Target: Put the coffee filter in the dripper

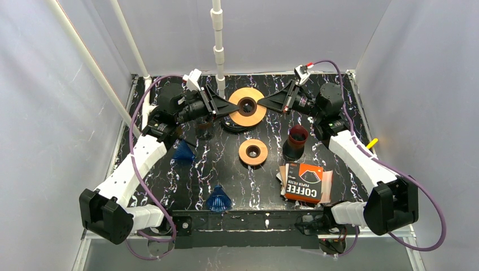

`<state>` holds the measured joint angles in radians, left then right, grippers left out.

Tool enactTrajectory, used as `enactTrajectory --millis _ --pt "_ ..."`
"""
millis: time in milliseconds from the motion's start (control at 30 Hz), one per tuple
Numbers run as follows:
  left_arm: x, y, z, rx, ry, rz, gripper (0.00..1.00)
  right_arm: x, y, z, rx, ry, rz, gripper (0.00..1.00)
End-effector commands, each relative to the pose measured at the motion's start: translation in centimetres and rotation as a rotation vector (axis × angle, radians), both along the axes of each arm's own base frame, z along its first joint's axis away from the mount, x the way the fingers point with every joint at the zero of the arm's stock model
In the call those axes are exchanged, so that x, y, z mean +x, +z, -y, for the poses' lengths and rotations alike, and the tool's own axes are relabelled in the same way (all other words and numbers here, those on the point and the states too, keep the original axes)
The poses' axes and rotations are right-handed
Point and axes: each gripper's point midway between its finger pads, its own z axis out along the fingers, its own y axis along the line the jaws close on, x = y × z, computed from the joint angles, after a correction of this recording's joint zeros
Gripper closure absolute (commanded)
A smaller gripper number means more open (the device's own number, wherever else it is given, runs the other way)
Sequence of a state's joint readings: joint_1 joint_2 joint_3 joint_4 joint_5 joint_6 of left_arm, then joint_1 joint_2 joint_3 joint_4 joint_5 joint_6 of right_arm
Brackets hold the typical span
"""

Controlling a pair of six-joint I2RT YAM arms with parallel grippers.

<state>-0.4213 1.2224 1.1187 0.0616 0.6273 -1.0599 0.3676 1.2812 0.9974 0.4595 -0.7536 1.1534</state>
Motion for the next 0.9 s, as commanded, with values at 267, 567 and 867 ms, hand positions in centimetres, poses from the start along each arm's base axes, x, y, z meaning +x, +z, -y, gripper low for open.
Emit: enactTrajectory --millis 267,567,867 --pt "-1.7 1.7 -0.6 -0.028 -0.002 0.048 1.0 1.5 -1.3 2.2 -0.14 -0.166 0.039 0.19" --pt "-1.3 0.5 -1.2 -0.008 0.029 0.022 1.0 2.1 -1.7 3.2 -0.173 -0.203 0.024 0.06" --pt "-0.7 -2.2 -3.1 0.071 0.085 -0.07 1.0 2.1 -3.0 4.1 -0.279 -0.227 0.022 0.02"
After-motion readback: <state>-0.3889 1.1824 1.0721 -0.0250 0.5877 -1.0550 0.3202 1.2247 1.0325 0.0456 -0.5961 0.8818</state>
